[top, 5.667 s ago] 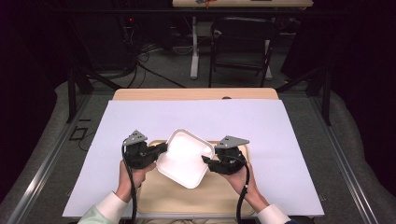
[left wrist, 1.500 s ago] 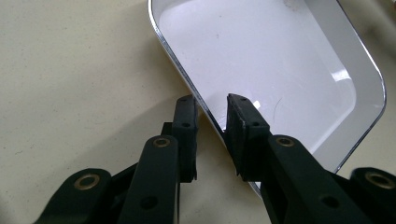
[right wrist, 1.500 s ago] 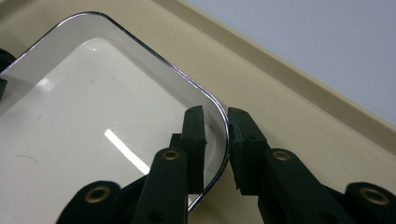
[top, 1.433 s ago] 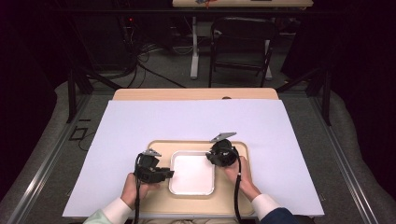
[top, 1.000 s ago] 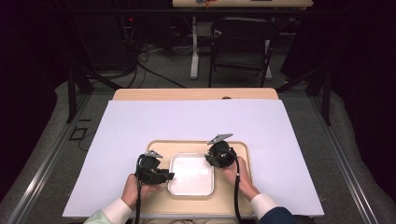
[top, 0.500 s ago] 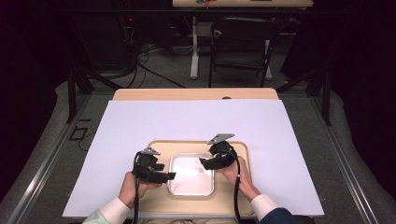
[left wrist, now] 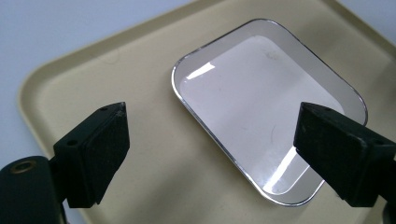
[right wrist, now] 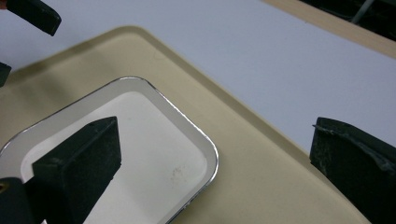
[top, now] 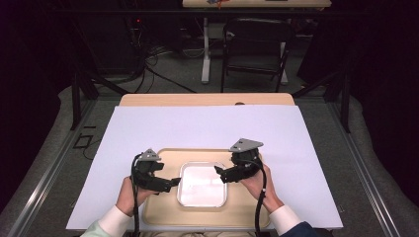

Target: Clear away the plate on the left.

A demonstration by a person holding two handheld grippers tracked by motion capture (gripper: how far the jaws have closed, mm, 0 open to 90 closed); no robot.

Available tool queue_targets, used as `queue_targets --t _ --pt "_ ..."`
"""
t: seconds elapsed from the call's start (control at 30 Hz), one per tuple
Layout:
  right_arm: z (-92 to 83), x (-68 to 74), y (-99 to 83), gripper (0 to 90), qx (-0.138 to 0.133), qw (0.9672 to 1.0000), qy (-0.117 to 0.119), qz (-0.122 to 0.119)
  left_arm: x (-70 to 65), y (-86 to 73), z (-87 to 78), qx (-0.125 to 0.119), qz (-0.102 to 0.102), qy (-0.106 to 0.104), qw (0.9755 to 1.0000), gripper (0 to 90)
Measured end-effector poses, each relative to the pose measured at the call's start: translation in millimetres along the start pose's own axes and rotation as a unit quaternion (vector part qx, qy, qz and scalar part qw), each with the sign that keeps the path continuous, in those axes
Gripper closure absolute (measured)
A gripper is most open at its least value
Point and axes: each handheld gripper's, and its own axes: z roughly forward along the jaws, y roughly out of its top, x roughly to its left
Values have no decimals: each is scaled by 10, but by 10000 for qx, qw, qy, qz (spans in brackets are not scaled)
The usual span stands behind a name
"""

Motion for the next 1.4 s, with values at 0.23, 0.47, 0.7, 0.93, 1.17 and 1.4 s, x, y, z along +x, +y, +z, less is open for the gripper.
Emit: queue_targets --t 0.23,0.47,0.7,0.93,1.17,1.4 --pt "-267 -89 14 0 -230 9994 -253 22 43 -23 -206 -165 79 208 9996 79" --pt "-494 -138 -54 0 -375 9984 -419 53 137 -95 -409 -237 87 439 9987 76" --pt "-744 -203 -211 0 -476 9967 -645 115 252 -233 -613 -454 6 614 9971 69" --pt "-908 -231 -301 0 -565 9951 -802 155 327 -357 -781 -675 -3 646 9956 64" --pt "-1085 -249 -427 0 -594 9932 -981 213 391 -513 -937 -754 -85 788 9940 62" --pt "-1214 -250 -585 0 -554 9921 -1094 263 446 -662 -1043 -825 -224 886 9924 58"
